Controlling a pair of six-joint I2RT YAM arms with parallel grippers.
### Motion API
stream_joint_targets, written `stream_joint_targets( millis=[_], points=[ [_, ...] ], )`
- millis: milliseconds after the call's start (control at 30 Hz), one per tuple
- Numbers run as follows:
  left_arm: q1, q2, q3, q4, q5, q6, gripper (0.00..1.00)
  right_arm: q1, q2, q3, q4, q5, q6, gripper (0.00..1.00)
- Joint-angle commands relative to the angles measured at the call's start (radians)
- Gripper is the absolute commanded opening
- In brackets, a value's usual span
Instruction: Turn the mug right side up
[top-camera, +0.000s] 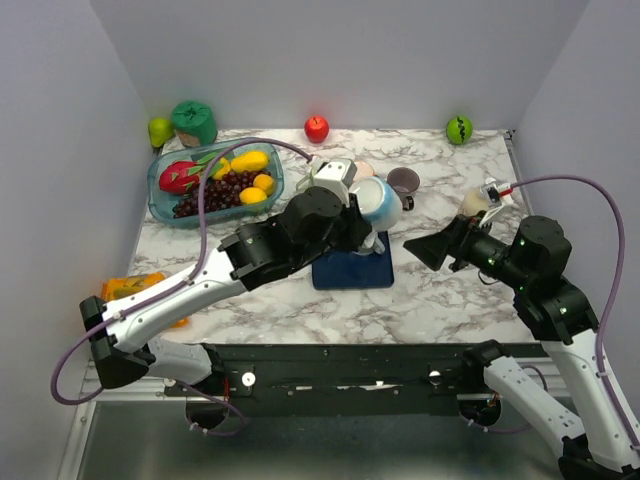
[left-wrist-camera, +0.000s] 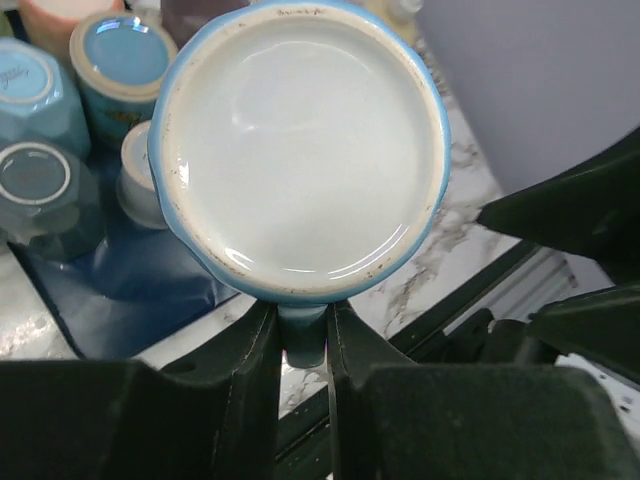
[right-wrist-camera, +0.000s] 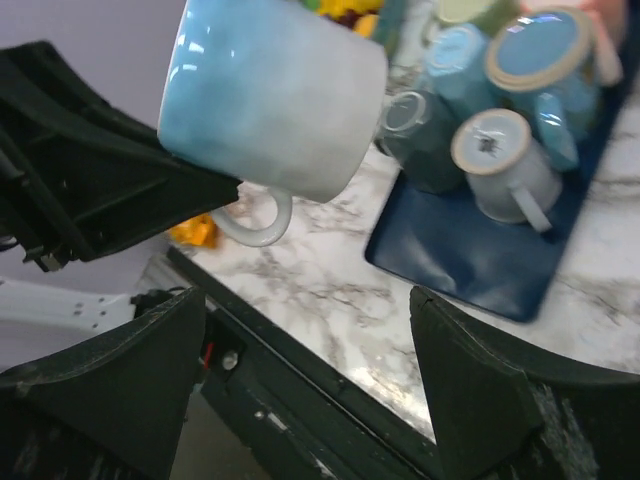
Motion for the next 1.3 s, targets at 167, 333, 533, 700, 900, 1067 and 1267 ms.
stream_joint_targets(
  millis=[167, 333, 533, 700, 900, 1067, 1267],
  points=[
    [0.005, -0.159, 0.058, 0.353, 0.186, 0.052, 0.00, -0.004, 0.021, -0.068, 0.547, -0.370, 0.195, 0.89],
    [0.003, -0.176, 0.038, 0.497, 0.291, 0.038, 0.00, 0.010, 0.079, -0.061, 0.721, -0.410, 0.286, 0.89],
    [0.002, -0.164, 0.035, 0.595, 0.361, 0.028, 0.00, 0.033, 0.124, -0.016, 0.850, -0.418, 0.358, 0.89],
    [0.002, -0.156, 0.018, 0.652, 0.394, 0.019, 0.00, 0.041, 0.141, -0.028, 0.980, -0.404, 0.453, 0.85],
    [0.002, -0.150, -0.003, 0.695, 0.410, 0.000, 0.00, 0.045, 0.142, -0.051, 1.034, -0.364, 0.510, 0.67],
    [0.003, -0.145, -0.023, 0.729, 0.424, -0.015, 0.00, 0.048, 0.144, -0.076, 1.080, -0.313, 0.562, 0.45],
    [0.003, -0.141, -0.029, 0.709, 0.412, -0.008, 0.00, 0.048, 0.135, -0.048, 0.957, -0.249, 0.495, 0.01]
  ],
)
